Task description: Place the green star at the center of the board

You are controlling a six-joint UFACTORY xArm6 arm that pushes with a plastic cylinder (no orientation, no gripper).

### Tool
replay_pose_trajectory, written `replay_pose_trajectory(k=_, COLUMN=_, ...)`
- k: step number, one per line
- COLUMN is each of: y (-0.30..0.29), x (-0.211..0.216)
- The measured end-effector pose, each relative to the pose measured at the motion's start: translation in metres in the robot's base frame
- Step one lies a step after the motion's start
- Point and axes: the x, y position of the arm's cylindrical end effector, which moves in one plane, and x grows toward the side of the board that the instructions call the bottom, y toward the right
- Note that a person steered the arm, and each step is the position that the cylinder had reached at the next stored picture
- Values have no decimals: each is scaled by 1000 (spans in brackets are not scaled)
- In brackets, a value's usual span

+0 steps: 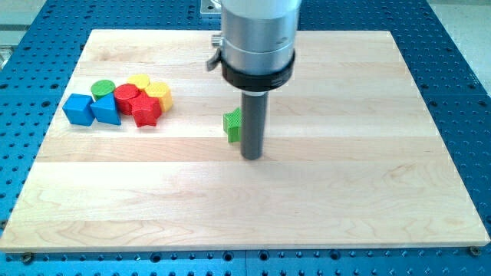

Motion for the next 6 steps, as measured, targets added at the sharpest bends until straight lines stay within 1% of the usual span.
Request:
replay_pose_trajectory(k=1, y=-63, x=3)
replay_pose_trajectory(k=2, y=-24, x=-22)
replay_pose_trajectory(k=3, y=30, x=-24)
replay_pose_trajectory(k=4, y=88, x=-4)
replay_pose_trajectory(k=5, y=17, x=10)
replay_pose_trajectory(k=6, y=12, x=-19)
